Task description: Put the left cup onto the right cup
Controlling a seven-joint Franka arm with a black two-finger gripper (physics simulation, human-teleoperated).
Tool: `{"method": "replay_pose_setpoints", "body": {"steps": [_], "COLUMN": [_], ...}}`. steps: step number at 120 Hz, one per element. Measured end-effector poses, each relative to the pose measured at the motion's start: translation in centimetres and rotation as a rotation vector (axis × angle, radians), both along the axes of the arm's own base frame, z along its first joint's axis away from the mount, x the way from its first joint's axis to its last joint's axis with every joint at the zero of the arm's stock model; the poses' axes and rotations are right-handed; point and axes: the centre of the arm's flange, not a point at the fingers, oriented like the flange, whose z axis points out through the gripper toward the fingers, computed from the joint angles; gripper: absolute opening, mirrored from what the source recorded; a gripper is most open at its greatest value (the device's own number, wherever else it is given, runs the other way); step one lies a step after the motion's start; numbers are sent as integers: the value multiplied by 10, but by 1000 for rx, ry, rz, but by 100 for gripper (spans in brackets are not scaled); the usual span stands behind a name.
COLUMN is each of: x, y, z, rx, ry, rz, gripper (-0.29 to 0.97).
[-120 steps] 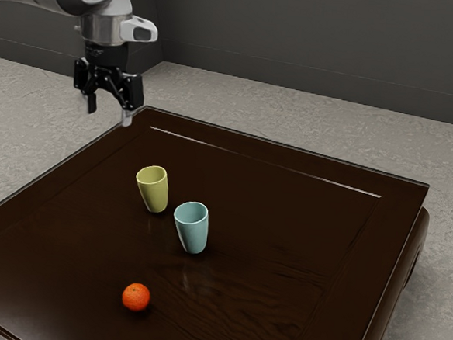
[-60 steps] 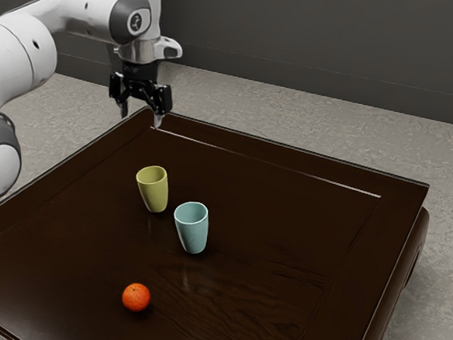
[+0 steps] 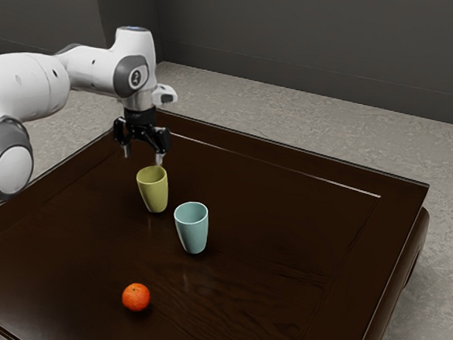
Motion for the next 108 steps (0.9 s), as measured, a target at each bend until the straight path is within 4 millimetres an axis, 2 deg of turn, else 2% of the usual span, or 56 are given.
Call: {"method": "replay_pose_setpoints", "body": {"steps": [20,42,68,91,108], "x": [1,-2,-7,-4,-2], "y": [7,24,24,21,18], "z": [-22,-31,-73,-78,-76], "rx": [-1,0,-5,2,5], "ry": [-6,-11,20,2,-10], "rz": [-1,16,12,8,8], "gripper": [68,68,67,21,3]}}
